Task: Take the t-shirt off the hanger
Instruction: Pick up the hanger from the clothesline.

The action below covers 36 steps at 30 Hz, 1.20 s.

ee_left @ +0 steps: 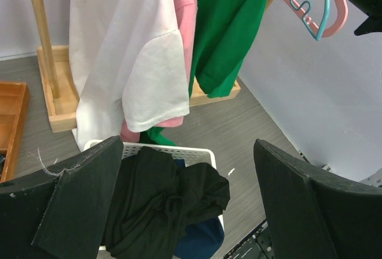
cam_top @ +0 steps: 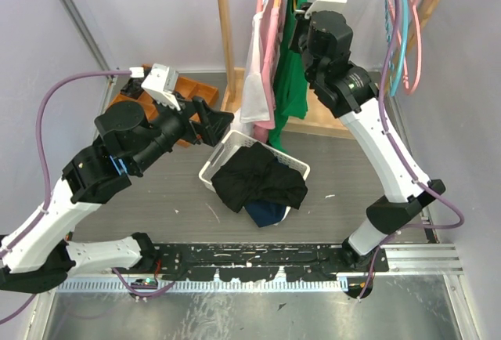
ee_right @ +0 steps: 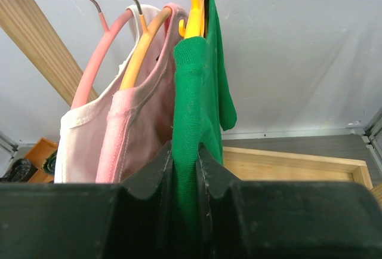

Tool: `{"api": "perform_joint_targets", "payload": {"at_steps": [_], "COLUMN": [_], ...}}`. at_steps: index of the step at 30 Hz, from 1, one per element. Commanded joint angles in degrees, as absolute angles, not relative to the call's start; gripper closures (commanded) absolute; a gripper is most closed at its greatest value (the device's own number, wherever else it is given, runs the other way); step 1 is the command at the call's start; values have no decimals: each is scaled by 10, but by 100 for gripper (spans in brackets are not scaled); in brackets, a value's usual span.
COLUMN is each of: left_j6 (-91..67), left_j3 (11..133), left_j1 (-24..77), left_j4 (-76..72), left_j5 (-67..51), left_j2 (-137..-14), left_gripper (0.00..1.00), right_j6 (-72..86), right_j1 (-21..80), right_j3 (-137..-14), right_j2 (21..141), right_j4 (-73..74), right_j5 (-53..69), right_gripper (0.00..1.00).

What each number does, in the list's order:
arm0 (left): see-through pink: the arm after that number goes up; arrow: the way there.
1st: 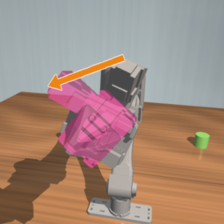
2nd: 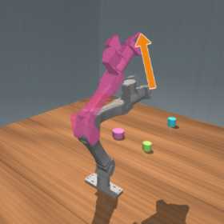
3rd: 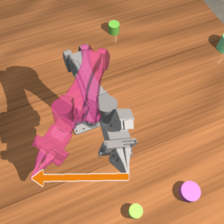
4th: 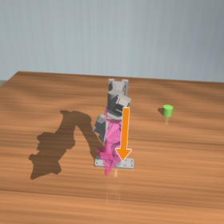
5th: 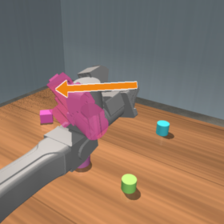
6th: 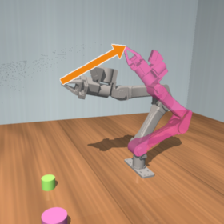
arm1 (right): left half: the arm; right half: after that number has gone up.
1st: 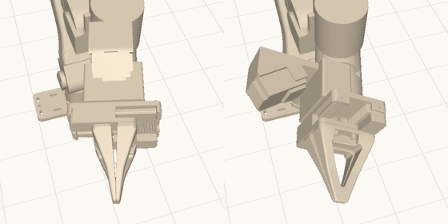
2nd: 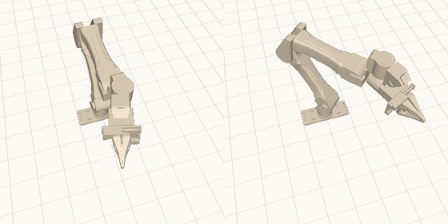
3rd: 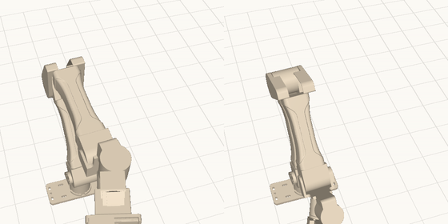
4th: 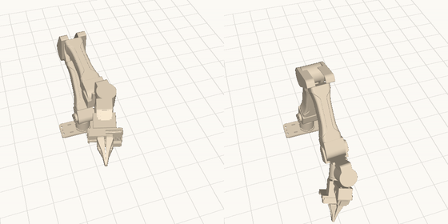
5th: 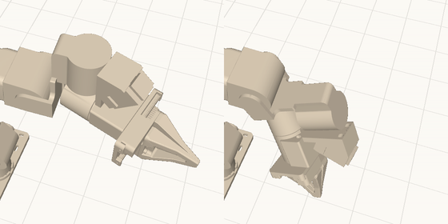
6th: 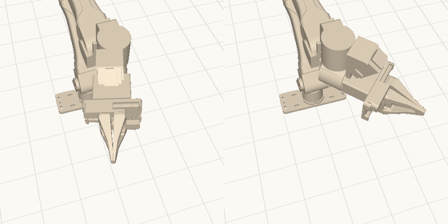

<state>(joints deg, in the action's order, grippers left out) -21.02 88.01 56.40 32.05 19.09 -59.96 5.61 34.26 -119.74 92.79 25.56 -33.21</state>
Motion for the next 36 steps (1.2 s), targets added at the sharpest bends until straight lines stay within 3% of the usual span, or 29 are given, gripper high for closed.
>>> {"api": "perform_joint_targets", "payload": {"at_steps": [1,15,25,36], "left_j6": [-205,-166,-151,-159], "left_j3": [890,978,994,1057], "left_j1": [563,563,563,563], "left_j4": [292,249,119,49], "left_j5": [188,174,135,104], "left_j2": [-604,-670,-725,-840], "left_gripper": [2,2,2,2], "right_j6": [47,60,72,63], "right_j1": [339,340,340,339], "right_j3": [-1189,-1089,-999,-978], "right_j2": [872,764,641,561], "right_j4": [161,195,222,257], "right_j5": [-336,-311,-248,-220], "right_gripper": [99,99,100,99]}}
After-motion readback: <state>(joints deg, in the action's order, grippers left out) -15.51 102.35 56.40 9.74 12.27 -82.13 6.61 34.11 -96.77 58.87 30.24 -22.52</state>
